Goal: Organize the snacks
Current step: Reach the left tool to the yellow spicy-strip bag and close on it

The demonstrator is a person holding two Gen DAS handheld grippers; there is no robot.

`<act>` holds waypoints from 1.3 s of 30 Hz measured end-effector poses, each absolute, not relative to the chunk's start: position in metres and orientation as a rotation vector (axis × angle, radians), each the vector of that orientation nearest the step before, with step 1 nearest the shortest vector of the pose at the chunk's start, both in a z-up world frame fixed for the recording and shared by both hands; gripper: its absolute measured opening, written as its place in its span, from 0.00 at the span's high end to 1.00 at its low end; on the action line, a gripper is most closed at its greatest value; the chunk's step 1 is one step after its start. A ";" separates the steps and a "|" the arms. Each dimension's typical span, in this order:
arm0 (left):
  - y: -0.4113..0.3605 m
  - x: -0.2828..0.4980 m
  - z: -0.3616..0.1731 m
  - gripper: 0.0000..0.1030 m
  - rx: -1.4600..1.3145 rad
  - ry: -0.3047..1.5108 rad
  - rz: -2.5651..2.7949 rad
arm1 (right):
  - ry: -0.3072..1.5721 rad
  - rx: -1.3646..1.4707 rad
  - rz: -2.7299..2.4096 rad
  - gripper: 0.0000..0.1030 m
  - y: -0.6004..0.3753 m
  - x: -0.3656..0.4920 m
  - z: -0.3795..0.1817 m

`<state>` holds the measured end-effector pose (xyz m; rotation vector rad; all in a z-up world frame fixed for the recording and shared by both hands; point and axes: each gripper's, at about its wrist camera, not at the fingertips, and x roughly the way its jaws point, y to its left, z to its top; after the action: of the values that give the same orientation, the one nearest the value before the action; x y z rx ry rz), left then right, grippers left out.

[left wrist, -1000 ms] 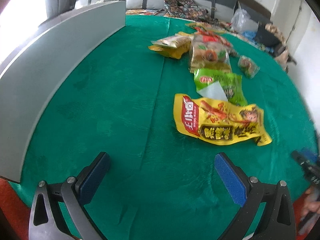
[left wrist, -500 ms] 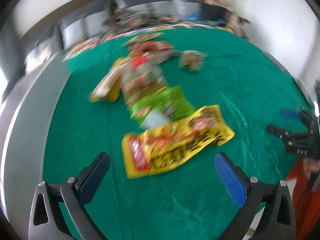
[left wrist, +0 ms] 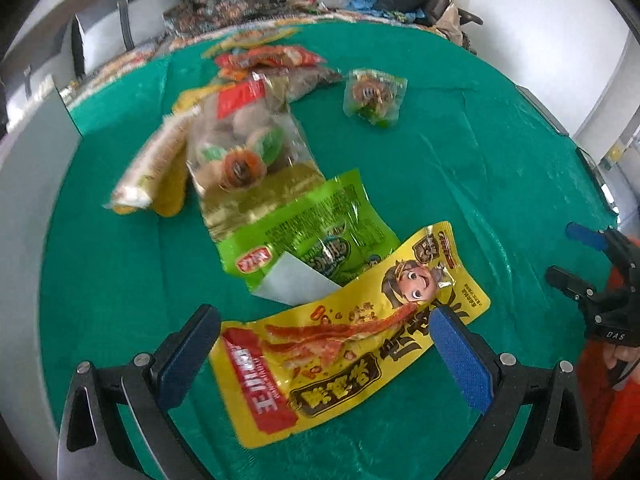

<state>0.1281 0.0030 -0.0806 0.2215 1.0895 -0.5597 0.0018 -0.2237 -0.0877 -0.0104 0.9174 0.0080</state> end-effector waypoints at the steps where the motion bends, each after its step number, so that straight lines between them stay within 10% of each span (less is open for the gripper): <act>1: 0.002 0.130 -0.083 0.00 0.231 1.087 -0.560 | 0.918 -0.010 0.009 0.13 -0.224 0.002 -0.088; 31: -0.048 0.097 -0.062 0.02 0.454 1.133 -0.851 | 0.919 -0.011 0.008 0.13 -0.222 0.002 -0.088; 39: -0.073 0.082 -0.081 0.39 0.614 1.126 -0.842 | 0.920 -0.011 0.009 0.13 -0.223 0.002 -0.088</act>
<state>0.0818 -0.0731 -0.0809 0.6141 1.1264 -0.8415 0.0020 -0.2229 -0.0880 -0.0109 0.9203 0.0089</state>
